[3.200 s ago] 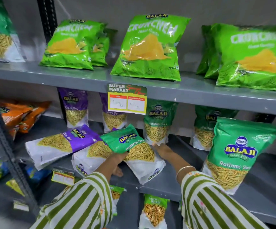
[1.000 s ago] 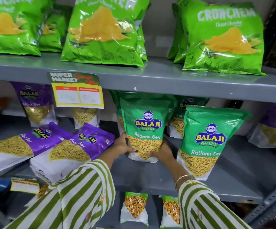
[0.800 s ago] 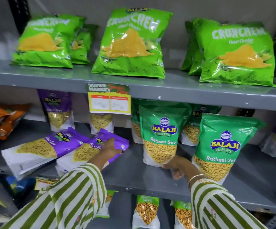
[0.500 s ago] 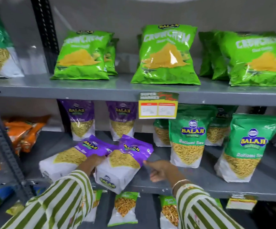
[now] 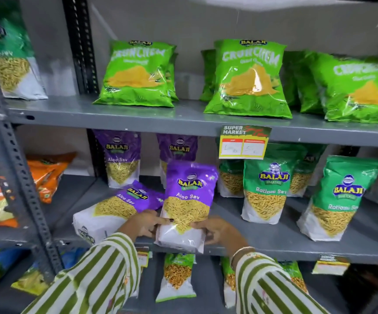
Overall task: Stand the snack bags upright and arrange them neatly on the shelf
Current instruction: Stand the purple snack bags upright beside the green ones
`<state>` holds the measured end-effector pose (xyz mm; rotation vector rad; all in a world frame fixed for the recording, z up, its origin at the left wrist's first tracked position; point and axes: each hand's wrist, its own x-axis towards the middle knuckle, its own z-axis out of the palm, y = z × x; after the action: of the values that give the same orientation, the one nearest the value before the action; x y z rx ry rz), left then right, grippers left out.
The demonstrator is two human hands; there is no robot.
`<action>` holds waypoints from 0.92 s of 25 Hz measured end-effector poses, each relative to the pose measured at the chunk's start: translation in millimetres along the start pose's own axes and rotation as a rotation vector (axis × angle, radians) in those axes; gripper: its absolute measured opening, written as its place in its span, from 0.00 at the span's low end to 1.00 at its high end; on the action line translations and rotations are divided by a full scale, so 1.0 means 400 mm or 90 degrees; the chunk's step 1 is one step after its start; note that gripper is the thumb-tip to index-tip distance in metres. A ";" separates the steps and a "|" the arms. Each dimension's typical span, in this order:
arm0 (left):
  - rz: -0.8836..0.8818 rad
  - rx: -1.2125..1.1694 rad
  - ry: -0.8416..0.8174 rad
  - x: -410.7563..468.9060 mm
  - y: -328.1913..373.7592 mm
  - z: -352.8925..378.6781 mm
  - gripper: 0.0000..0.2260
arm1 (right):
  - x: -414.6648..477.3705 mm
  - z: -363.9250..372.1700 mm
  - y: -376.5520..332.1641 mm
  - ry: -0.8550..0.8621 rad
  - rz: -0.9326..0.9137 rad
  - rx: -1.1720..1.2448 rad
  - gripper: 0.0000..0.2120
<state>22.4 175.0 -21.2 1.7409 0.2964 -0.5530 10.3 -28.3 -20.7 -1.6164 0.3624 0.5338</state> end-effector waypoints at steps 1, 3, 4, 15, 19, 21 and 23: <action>0.016 0.000 -0.007 -0.007 -0.001 0.002 0.20 | -0.009 -0.008 -0.004 0.015 -0.056 -0.021 0.08; 0.052 -0.006 -0.009 -0.034 0.006 0.015 0.24 | -0.021 -0.021 -0.005 0.043 -0.154 -0.047 0.23; 0.079 0.002 0.008 -0.044 0.004 0.023 0.20 | -0.032 -0.025 -0.005 0.057 -0.198 -0.062 0.28; 0.231 -0.059 0.104 -0.052 0.033 0.093 0.18 | -0.050 -0.068 -0.038 0.118 -0.360 -0.190 0.35; 0.277 -0.061 0.152 0.048 0.056 0.113 0.27 | 0.026 -0.093 -0.065 0.141 -0.416 -0.189 0.33; 0.294 -0.068 0.157 0.111 0.065 0.122 0.25 | 0.089 -0.106 -0.069 0.152 -0.424 -0.179 0.35; 0.310 -0.081 0.170 0.167 0.074 0.131 0.24 | 0.143 -0.120 -0.074 0.164 -0.406 -0.174 0.34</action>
<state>83.0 110.9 -39.0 1.6847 0.0834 0.0507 80.0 -68.1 -23.7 -1.9509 -0.0548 -0.1192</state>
